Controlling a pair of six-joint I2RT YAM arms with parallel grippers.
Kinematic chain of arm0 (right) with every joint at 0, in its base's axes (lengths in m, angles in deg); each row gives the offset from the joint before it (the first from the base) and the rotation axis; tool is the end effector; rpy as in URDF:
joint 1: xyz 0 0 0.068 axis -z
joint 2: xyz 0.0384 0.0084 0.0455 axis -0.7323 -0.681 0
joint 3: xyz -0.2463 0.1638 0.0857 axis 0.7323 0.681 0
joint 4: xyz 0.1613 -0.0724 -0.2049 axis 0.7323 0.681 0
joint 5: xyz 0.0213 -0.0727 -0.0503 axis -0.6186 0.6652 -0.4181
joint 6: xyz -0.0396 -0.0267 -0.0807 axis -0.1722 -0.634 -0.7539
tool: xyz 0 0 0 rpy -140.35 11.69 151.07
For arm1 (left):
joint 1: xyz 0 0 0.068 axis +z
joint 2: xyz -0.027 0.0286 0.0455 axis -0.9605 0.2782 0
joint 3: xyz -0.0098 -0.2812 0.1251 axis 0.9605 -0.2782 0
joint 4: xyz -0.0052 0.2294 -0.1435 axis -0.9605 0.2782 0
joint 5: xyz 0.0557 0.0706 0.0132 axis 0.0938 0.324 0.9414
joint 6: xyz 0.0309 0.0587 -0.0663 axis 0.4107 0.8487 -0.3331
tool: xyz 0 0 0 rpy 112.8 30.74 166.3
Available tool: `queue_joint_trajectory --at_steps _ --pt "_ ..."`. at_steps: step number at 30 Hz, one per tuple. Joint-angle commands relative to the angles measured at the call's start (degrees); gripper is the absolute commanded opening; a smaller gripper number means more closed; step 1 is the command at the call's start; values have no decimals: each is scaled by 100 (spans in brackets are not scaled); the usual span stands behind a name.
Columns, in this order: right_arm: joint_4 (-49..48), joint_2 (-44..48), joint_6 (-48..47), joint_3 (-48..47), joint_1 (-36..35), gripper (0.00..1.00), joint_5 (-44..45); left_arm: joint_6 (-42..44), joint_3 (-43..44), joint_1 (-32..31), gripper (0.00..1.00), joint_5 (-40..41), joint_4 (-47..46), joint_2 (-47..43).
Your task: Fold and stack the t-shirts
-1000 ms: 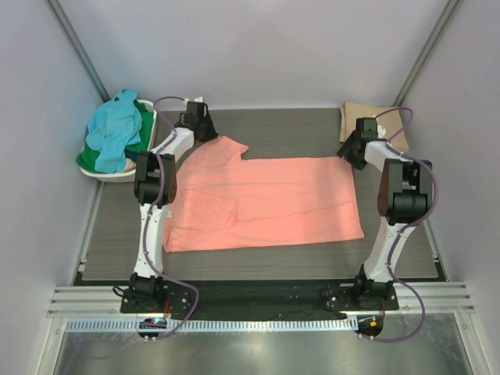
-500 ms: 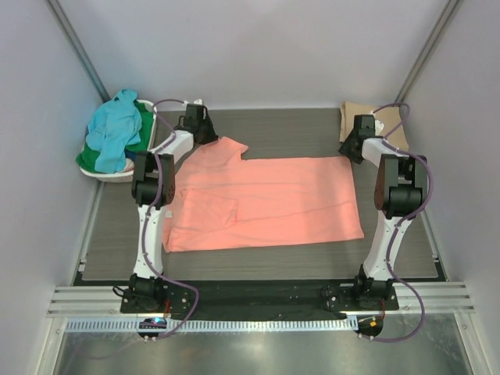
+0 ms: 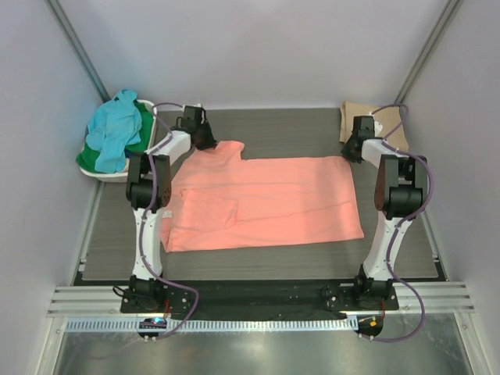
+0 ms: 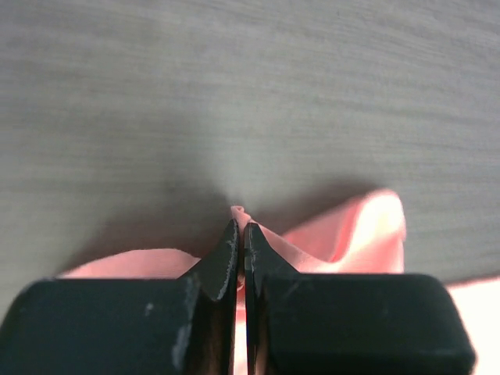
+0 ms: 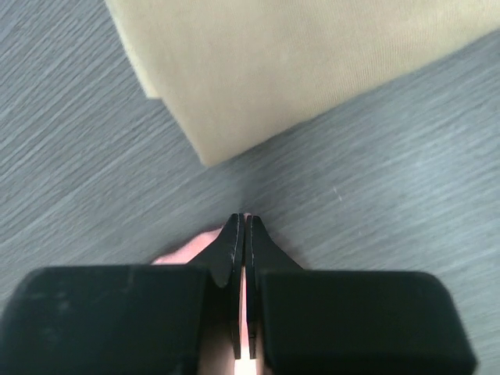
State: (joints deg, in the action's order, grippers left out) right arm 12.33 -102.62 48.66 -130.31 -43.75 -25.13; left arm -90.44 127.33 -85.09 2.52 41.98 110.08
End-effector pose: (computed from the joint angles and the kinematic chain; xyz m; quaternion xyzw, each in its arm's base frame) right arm 0.5058 -0.0424 0.1492 0.2711 0.8970 0.0001 0.3491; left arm 0.5823 -0.1256 0.1440 -0.1282 0.9118 -0.1858 0.3431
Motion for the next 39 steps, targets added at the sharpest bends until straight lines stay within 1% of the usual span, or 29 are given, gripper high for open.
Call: queue_joint_trajectory --at_steps 1,6,10,17,20,25,28,31,39 --pt "-98 802 68 117 -34 1 -130 101 -131 8 0 61 605 -1023" --pt "-106 1471 121 530 -34 1 -569 102 -894 -62 0 149 633 -1807" --pt "-106 2146 112 1128 -43 1 -754 110 -1484 -237 0 307 642 -2387" --pt "-89 3043 51 1945 -43 1 -658 111 -2583 -554 0 632 721 -3486" --pt "-71 3272 24 2174 27 1 -657 119 -3040 -677 0 966 826 -4004" --pt "-62 3502 16 2447 290 1 -711 49 -3752 -712 0 1317 1090 -4919" --pt "-63 3572 50 2517 448 1 -789 -12 -4121 -704 0 1345 1239 -5444" --pt "-71 3634 59 2570 510 1 -807 -56 -4289 -721 0 1362 1371 -5893" --pt "-62 3616 51 2746 519 1 -807 -338 -4684 -712 0 1397 1898 -6642"
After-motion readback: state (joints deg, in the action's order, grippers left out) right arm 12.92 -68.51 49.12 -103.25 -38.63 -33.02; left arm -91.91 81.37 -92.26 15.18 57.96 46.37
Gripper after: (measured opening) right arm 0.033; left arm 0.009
